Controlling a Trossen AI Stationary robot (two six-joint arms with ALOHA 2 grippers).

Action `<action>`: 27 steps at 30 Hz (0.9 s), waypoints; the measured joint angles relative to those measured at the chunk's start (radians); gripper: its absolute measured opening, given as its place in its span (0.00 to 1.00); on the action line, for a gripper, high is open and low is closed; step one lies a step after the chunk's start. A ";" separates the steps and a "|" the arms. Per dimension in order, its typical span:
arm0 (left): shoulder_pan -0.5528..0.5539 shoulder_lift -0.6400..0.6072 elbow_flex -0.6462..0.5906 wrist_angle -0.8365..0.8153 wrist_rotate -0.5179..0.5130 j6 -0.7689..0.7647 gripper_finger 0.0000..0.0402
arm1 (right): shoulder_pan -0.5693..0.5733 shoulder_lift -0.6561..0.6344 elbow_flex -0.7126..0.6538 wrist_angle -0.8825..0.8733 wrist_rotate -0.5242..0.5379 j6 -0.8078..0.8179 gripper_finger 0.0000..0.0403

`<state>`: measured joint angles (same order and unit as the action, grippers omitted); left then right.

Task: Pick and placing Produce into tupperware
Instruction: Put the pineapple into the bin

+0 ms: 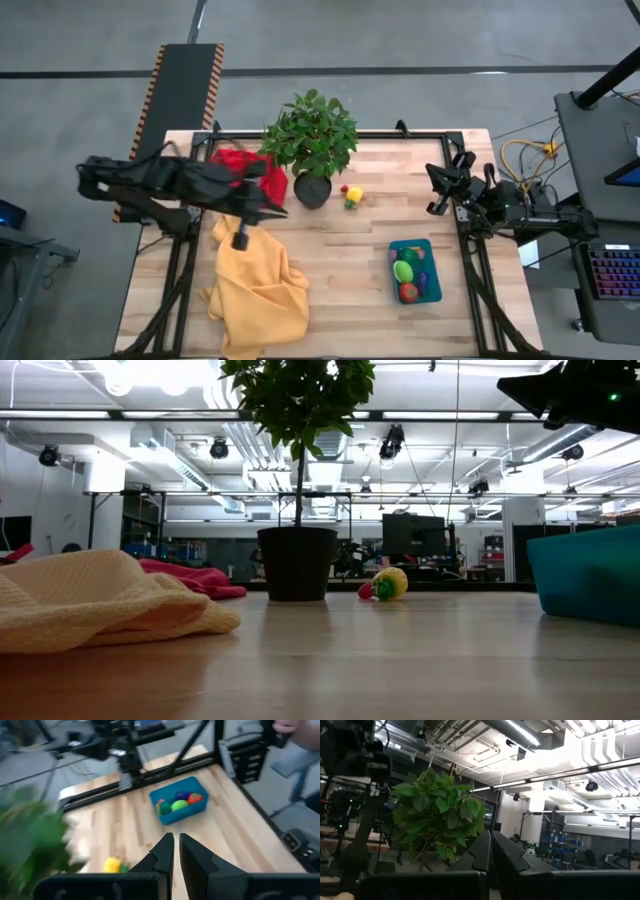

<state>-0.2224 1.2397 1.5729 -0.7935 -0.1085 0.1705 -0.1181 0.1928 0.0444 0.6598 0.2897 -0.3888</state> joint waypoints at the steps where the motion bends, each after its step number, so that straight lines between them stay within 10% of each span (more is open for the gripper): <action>1: -0.007 -0.046 -0.049 0.017 -0.028 -0.013 0.04 | 0.000 0.000 0.000 -0.001 0.000 0.005 0.02; 17: -0.030 -0.732 -1.080 0.770 -0.055 -0.114 0.04 | 0.000 0.000 0.000 -0.025 0.000 0.016 0.02; 27: -0.030 -1.029 -1.244 0.699 -0.106 -0.139 0.04 | 0.000 0.000 0.000 -0.028 0.000 0.052 0.02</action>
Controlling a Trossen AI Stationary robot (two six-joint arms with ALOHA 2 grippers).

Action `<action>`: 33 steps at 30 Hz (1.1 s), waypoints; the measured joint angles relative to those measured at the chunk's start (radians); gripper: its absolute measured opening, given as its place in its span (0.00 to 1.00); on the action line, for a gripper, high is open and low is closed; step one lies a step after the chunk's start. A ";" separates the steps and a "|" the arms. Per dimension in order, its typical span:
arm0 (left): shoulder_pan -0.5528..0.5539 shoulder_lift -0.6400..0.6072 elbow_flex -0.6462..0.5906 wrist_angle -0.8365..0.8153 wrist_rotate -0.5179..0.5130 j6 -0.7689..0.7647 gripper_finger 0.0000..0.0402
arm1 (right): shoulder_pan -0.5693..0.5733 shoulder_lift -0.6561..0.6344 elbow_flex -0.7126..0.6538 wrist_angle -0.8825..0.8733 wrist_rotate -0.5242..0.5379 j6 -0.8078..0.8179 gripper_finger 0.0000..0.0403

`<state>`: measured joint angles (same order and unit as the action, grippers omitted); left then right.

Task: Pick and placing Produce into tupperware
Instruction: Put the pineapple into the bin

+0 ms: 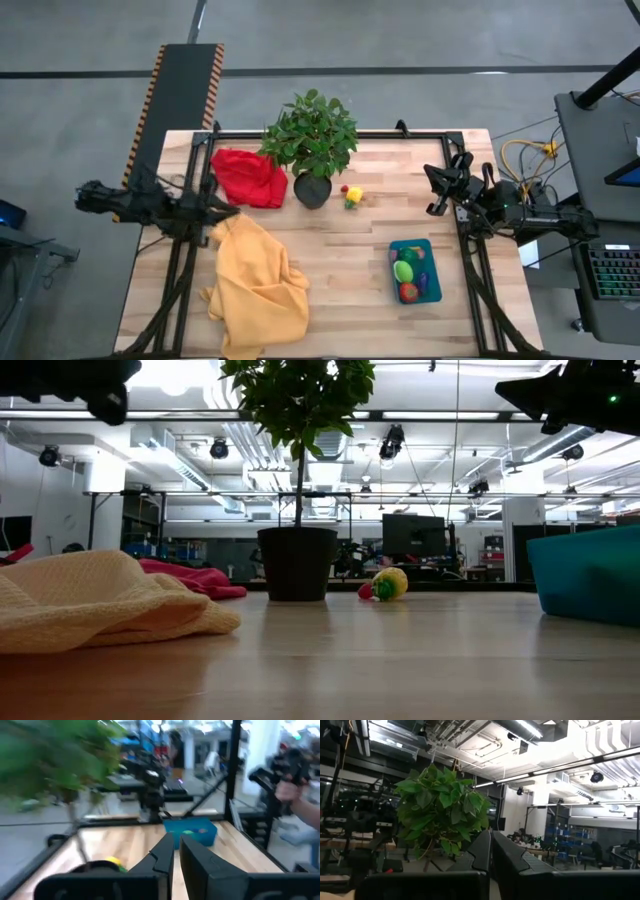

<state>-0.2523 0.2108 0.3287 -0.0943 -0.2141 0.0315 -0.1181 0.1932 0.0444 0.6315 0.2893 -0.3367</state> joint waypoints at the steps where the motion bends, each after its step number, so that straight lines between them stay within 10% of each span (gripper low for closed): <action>1: 0.000 -0.033 0.000 -0.023 -0.011 0.000 0.04 | 0.000 0.000 0.000 0.000 0.000 0.000 0.02; 33: 0.000 -0.179 -0.245 0.077 -0.008 0.027 0.04 | 0.000 0.011 0.001 -0.082 0.033 -0.080 0.02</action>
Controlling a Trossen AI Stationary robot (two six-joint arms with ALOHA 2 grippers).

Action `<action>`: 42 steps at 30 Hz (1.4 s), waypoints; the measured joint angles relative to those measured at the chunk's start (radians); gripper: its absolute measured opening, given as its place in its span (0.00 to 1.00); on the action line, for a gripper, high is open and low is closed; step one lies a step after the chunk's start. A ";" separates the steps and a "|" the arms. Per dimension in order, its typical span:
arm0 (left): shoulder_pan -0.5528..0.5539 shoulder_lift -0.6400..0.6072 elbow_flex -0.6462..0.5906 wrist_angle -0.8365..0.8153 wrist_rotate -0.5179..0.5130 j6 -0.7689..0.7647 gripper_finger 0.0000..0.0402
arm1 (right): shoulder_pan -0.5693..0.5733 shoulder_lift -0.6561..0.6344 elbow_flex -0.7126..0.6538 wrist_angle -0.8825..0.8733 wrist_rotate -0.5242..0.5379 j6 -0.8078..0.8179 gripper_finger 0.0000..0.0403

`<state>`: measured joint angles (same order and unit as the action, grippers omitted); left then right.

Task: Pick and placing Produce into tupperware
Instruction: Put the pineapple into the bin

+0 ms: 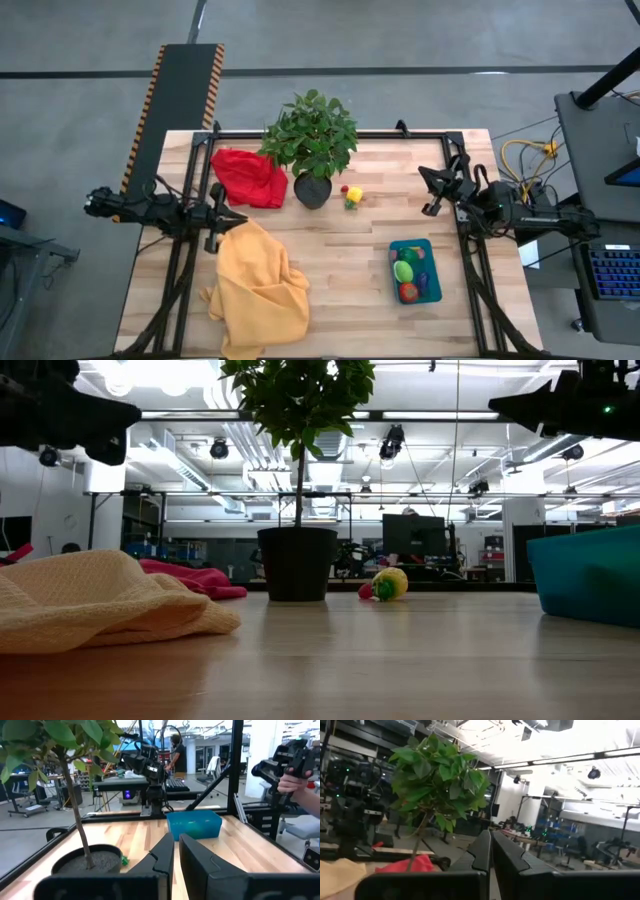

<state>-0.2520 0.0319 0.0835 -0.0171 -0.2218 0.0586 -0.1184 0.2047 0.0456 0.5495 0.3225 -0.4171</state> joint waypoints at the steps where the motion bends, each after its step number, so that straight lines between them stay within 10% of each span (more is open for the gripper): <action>1: 0.000 0.002 -0.002 -0.001 0.000 0.000 0.04 | 0.000 0.001 0.000 -0.002 0.000 0.007 0.02; 14: 0.001 0.006 -0.006 0.001 -0.002 0.001 0.04 | 0.000 0.150 0.060 -0.201 -0.091 0.211 0.32; 29: 0.001 0.005 -0.008 0.001 -0.052 0.006 0.04 | 0.000 0.715 0.677 -0.789 -0.163 0.146 0.56; 42: 0.001 0.010 -0.009 0.000 -0.053 0.000 0.04 | -0.013 1.198 0.909 -0.966 -0.042 -0.069 0.71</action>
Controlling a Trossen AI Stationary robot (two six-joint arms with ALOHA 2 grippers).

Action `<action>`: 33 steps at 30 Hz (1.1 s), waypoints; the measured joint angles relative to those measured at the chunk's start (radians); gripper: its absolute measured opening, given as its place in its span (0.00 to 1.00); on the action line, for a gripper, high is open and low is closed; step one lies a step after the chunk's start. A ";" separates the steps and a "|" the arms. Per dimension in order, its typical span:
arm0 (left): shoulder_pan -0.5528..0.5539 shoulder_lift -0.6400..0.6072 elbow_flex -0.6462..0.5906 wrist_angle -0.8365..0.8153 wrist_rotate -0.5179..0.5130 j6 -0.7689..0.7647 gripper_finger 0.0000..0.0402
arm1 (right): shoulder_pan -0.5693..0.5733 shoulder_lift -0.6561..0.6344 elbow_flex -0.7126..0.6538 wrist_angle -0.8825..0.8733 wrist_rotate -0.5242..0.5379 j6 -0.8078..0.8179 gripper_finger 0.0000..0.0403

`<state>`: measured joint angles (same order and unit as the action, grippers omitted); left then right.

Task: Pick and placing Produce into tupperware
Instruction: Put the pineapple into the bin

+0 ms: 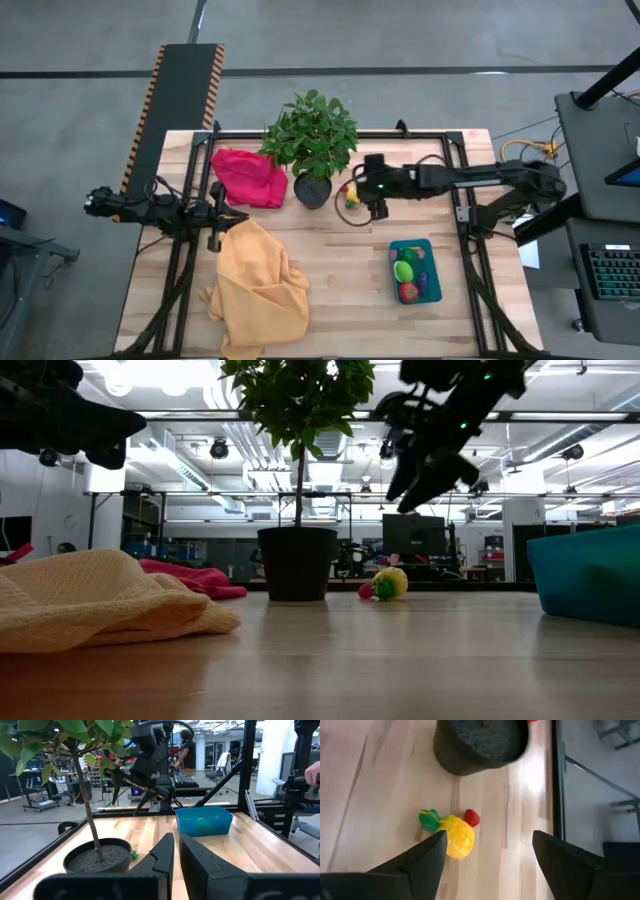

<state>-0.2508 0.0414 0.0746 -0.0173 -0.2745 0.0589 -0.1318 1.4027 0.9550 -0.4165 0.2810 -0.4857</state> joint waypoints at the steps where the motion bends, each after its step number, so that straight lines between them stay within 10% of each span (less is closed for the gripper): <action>1: 0.000 0.000 0.000 0.000 0.000 0.000 0.04 | 0.000 0.026 0.013 0.000 0.000 -0.021 0.71; 33: 0.000 -0.003 -0.016 0.001 0.001 -0.002 0.04 | -0.027 0.335 0.180 -0.171 -0.074 -0.224 0.62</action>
<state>-0.2508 0.0385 0.0586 -0.0158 -0.2737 0.0566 -0.1585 1.7378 1.1348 -0.5871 0.2066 -0.7099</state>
